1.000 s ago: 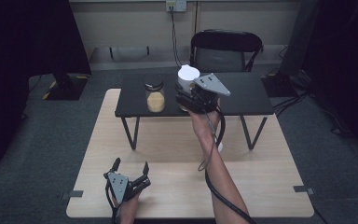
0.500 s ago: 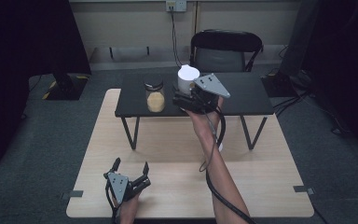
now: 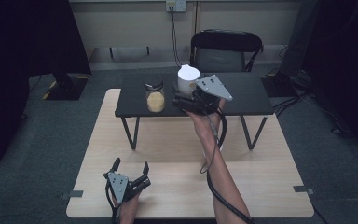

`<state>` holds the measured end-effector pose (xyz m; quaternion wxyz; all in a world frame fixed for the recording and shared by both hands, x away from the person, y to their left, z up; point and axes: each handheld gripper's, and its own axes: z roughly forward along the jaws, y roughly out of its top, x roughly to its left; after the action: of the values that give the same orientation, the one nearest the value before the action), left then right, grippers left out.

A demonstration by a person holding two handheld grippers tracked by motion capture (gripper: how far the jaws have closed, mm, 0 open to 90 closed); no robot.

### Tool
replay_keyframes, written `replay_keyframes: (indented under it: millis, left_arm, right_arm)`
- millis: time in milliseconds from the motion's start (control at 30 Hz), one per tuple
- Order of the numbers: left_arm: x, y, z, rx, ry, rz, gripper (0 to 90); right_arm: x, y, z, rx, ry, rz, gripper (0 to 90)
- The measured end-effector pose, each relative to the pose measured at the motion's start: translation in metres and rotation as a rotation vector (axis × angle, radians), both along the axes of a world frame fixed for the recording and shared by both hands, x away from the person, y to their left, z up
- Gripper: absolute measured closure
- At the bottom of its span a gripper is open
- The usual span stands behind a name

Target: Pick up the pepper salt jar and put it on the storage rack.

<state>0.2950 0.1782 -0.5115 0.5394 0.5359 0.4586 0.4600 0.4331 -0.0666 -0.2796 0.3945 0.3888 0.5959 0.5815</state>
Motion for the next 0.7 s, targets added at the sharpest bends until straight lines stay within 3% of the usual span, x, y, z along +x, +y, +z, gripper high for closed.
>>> replay_keyframes:
  millis: [367,700]
  left_arm:
    - [0.000,0.000,0.000,0.000,0.000,0.000,1.4]
    - [0.000,0.000,0.000,0.001,0.000,0.000,1.4]
  right_arm:
    - [-0.012,-0.004,0.010,-0.004,-0.061,0.002,0.0]
    - [-0.018,-0.009,0.006,-0.005,-0.058,0.009,0.0]
